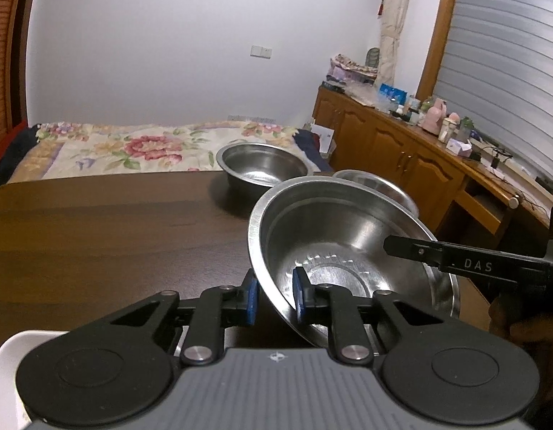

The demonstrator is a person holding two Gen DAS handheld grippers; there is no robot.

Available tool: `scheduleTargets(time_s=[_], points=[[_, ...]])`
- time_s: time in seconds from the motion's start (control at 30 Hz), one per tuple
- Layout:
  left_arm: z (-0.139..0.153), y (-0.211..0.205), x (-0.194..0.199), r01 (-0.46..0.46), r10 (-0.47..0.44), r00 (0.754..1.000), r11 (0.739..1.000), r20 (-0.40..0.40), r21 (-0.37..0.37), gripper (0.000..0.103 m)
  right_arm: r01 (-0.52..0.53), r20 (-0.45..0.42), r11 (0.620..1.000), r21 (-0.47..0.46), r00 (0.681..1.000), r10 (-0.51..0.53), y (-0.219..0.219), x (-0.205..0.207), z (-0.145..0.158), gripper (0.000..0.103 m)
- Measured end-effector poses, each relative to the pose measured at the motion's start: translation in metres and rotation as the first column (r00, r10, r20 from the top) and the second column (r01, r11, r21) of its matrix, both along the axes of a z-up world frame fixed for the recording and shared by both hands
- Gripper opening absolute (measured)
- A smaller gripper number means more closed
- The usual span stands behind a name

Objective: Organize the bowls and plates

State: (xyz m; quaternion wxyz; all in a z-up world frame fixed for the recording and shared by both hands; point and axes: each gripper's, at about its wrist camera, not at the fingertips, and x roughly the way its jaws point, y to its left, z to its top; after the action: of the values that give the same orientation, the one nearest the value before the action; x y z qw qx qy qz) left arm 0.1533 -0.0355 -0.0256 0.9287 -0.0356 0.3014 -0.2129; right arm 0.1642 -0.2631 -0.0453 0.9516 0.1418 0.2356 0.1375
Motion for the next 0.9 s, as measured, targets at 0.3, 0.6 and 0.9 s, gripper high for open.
scheduleTargets(time_s=[0.3, 0.6, 0.9], points=[[0.014, 0.006, -0.033, -0.002, 0.002, 0.999, 1.0, 0.035, -0.004, 0.021, -0.009, 0.012, 1.0, 0.004, 1.0, 0.008, 0.004, -0.026, 0.007, 0.026], [0.016, 0.007, -0.06, -0.006, 0.007, 0.999, 1.0, 0.043, -0.013, 0.021, -0.027, 0.012, 1.0, -0.009, 1.0, 0.027, 0.006, -0.047, 0.01, 0.026], [0.007, 0.008, -0.064, 0.001, -0.001, 1.0, 1.0, 0.024, 0.009, 0.021, -0.035, -0.016, 0.999, -0.007, 0.999, 0.035, 0.008, -0.051, 0.002, 0.026]])
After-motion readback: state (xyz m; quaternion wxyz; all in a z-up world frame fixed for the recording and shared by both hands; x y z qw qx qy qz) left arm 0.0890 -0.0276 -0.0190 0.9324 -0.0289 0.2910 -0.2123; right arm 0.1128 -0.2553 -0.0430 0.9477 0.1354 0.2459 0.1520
